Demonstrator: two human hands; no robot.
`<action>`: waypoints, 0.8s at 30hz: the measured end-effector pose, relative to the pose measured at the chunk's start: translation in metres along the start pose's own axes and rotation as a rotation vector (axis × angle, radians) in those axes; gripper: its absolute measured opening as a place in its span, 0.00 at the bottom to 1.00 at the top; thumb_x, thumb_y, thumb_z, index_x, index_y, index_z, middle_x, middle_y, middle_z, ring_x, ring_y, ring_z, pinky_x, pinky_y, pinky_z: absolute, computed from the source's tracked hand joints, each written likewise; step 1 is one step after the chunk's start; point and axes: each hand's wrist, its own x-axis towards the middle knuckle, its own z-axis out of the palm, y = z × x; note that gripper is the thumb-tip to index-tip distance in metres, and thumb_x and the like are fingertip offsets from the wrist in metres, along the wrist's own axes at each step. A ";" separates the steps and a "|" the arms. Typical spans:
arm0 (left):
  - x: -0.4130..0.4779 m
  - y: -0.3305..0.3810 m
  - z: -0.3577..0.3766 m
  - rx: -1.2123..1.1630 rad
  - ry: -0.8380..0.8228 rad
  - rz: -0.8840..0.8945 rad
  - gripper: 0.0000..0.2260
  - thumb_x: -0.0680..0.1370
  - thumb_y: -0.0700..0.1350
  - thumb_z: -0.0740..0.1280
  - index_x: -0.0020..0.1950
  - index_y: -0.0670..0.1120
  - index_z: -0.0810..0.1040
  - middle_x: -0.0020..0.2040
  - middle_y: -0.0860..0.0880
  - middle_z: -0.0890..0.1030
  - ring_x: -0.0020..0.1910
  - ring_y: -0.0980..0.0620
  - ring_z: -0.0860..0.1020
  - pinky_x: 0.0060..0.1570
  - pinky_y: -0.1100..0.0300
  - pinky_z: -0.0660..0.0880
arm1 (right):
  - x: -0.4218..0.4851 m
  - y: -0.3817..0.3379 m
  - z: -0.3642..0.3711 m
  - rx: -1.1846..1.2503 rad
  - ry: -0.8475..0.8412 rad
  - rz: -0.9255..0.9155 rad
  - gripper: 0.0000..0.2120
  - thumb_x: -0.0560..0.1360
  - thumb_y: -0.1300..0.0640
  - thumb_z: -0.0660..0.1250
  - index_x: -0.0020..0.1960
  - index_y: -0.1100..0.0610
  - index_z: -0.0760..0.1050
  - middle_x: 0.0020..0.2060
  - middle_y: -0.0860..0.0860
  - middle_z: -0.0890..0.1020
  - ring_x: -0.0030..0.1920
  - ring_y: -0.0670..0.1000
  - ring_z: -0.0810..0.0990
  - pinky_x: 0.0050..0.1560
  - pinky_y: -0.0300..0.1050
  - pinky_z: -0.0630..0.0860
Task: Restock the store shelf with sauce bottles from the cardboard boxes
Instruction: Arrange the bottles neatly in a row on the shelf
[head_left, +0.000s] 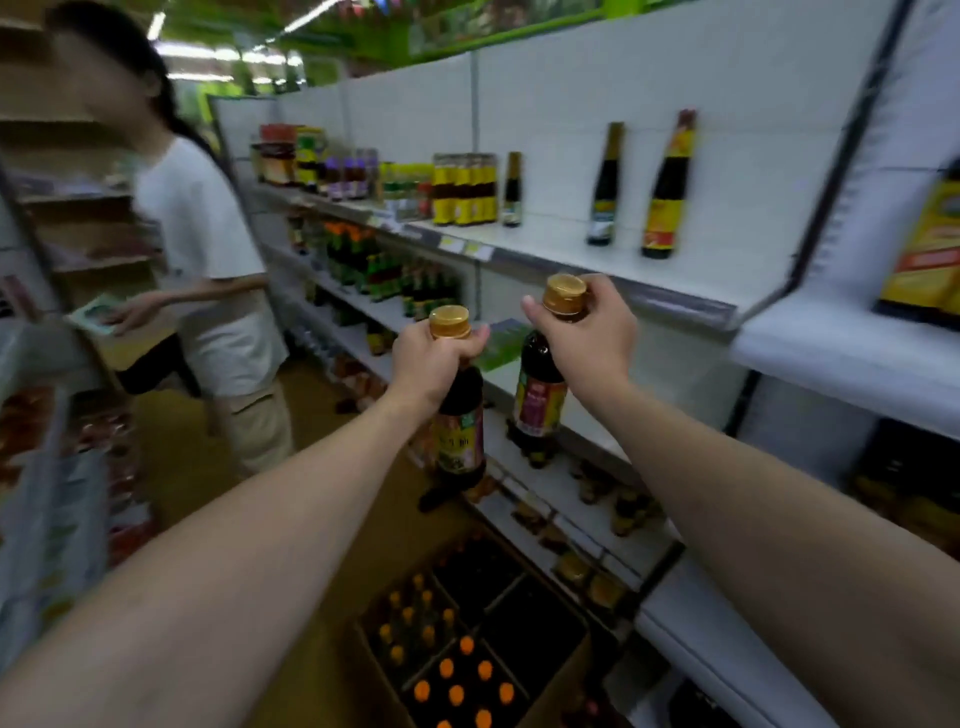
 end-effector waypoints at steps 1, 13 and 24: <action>-0.004 0.012 0.018 -0.035 -0.043 0.015 0.26 0.62 0.60 0.78 0.43 0.37 0.84 0.45 0.39 0.87 0.52 0.39 0.84 0.58 0.40 0.78 | 0.004 -0.006 -0.023 0.002 0.040 -0.009 0.18 0.70 0.47 0.81 0.49 0.53 0.75 0.43 0.45 0.83 0.46 0.48 0.81 0.47 0.42 0.74; -0.107 0.163 0.265 -0.351 -0.475 0.102 0.10 0.72 0.42 0.78 0.35 0.43 0.80 0.35 0.39 0.82 0.34 0.44 0.79 0.42 0.49 0.77 | 0.006 -0.049 -0.337 -0.253 0.462 -0.019 0.31 0.64 0.38 0.83 0.52 0.52 0.68 0.43 0.48 0.82 0.45 0.50 0.82 0.48 0.53 0.80; -0.230 0.278 0.475 -0.581 -0.681 0.087 0.10 0.76 0.41 0.76 0.42 0.34 0.80 0.33 0.39 0.81 0.28 0.45 0.79 0.32 0.56 0.78 | -0.008 -0.082 -0.599 -0.389 0.692 -0.047 0.37 0.57 0.31 0.80 0.53 0.50 0.68 0.46 0.50 0.83 0.45 0.54 0.85 0.49 0.58 0.83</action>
